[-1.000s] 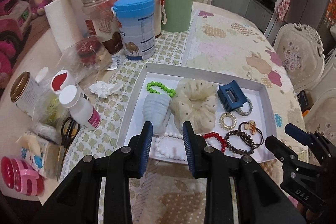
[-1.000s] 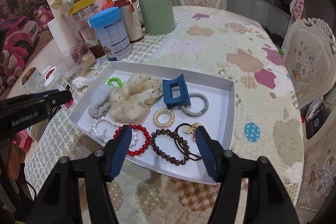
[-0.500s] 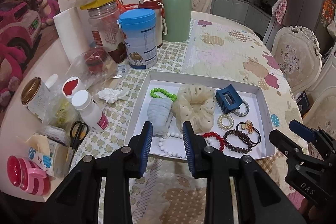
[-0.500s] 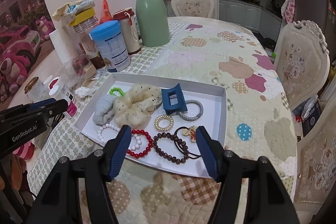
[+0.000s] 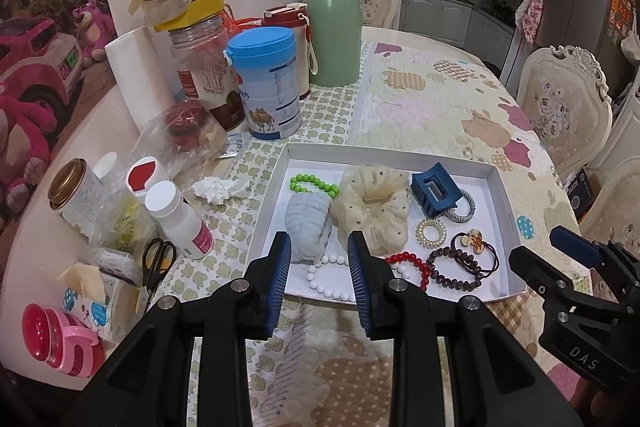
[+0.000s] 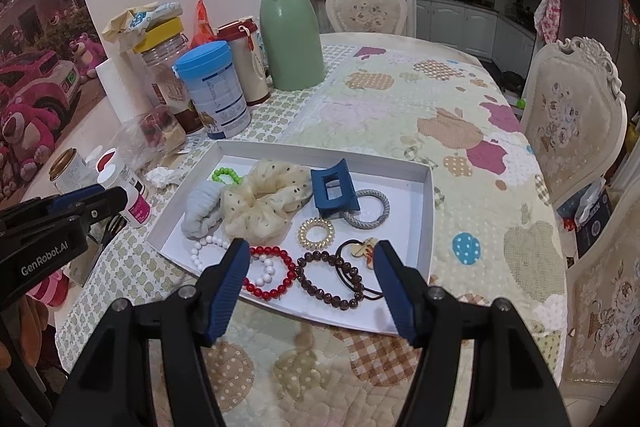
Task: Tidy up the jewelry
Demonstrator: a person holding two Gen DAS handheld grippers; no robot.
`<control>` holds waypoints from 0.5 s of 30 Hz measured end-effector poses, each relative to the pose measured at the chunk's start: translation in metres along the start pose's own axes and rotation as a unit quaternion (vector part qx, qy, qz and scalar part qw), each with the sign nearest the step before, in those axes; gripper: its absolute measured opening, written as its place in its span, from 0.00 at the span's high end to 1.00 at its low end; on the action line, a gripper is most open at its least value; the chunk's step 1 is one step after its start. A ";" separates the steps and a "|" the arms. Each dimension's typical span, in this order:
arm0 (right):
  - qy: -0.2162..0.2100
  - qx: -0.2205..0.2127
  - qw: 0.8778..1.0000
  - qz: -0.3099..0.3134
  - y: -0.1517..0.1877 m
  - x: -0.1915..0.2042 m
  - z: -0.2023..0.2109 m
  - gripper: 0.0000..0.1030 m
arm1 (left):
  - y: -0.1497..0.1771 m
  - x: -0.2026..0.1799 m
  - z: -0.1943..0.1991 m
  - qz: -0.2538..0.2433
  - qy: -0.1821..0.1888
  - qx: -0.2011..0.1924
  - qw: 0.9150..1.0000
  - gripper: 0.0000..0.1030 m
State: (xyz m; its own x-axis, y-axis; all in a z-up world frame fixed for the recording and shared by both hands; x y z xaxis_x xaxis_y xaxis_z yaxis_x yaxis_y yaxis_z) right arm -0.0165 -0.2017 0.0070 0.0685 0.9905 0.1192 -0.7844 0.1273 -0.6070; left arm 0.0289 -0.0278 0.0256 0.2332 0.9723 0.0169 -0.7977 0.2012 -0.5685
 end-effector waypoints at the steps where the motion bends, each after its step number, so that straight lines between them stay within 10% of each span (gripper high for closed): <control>1: 0.000 0.000 1.000 0.000 0.000 0.000 0.000 0.35 | 0.000 0.000 0.000 0.001 0.000 0.000 1.000 0.80; 15: -0.004 0.004 1.000 -0.001 -0.001 0.001 -0.002 0.34 | 0.003 -0.002 0.001 -0.002 0.001 0.001 1.000 0.80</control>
State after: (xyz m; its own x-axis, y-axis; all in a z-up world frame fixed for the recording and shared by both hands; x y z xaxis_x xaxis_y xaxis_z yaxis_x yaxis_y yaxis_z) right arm -0.0143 -0.2011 0.0058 0.0651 0.9897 0.1274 -0.7889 0.1292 -0.6008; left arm 0.0252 -0.0293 0.0248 0.2379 0.9711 0.0178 -0.7975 0.2057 -0.5672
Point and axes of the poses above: each gripper's, at about its wrist camera, not at the fingertips, and z roughly against the way its jaws point, x to its left, y to its underside, the point moved 5 cm from there along -z, roughly the way its jaws point, and after that the axes turned 5 degrees about x, right-handed, at the moved point
